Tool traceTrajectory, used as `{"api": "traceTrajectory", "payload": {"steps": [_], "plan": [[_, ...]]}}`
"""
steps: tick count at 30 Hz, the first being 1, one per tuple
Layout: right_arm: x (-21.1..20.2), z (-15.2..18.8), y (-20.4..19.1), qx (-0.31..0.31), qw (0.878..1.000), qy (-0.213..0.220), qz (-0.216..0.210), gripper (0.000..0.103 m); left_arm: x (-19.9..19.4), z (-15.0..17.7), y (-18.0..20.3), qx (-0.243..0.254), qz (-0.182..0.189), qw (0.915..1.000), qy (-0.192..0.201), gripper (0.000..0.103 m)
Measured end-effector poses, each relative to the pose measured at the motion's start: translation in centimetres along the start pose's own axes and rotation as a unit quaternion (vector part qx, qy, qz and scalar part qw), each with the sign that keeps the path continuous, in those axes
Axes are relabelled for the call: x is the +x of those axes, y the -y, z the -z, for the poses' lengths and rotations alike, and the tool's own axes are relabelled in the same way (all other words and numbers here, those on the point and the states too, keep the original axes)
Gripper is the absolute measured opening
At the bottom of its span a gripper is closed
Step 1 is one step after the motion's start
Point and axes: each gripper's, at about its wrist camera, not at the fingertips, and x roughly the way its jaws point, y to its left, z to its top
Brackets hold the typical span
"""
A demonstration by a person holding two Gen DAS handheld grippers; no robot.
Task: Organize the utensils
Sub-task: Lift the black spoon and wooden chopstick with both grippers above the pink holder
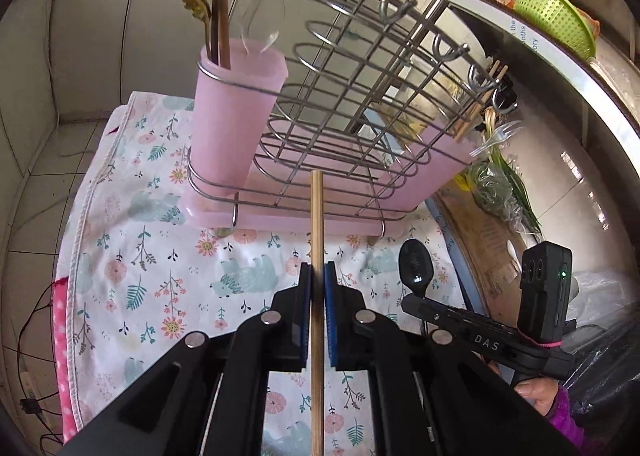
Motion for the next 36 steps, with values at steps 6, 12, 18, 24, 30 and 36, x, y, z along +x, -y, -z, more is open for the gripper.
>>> {"api": "traceTrajectory", "payload": {"steps": [6, 12, 18, 24, 30, 36], "plan": [[-2.6, -0.2, -2.8, -0.039, 0.997, 0.062, -0.003, 0.004, -3.2, -0.5, -1.9, -0.021, 0.008, 0.9991, 0.036, 0.006], [-6.9, -1.9, -5.6, -0.085, 0.984, 0.159, -0.005, 0.004, -6.8, -1.9, -1.5, -0.018, 0.013, 0.9949, 0.099, 0.006], [-11.7, -5.3, -7.4, -0.125, 0.952, 0.278, 0.013, 0.004, -9.7, -5.1, 0.9, -0.013, 0.02, 0.9805, 0.195, 0.006], [-14.2, -9.1, -8.8, -0.154, 0.908, 0.388, 0.03, 0.004, -12.2, -8.0, 2.5, -0.001, 0.011, 0.9589, 0.284, 0.006], [-14.1, -12.0, -9.0, -0.157, 0.878, 0.45, 0.029, 0.004, -13.3, -10.5, 3.0, 0.005, 0.0, 0.9335, 0.358, 0.006], [-11.9, -13.8, -9.7, -0.179, 0.858, 0.478, 0.053, 0.004, -12.4, -12.9, 2.6, 0.007, -0.03, 0.9142, 0.404, 0.006]]}}
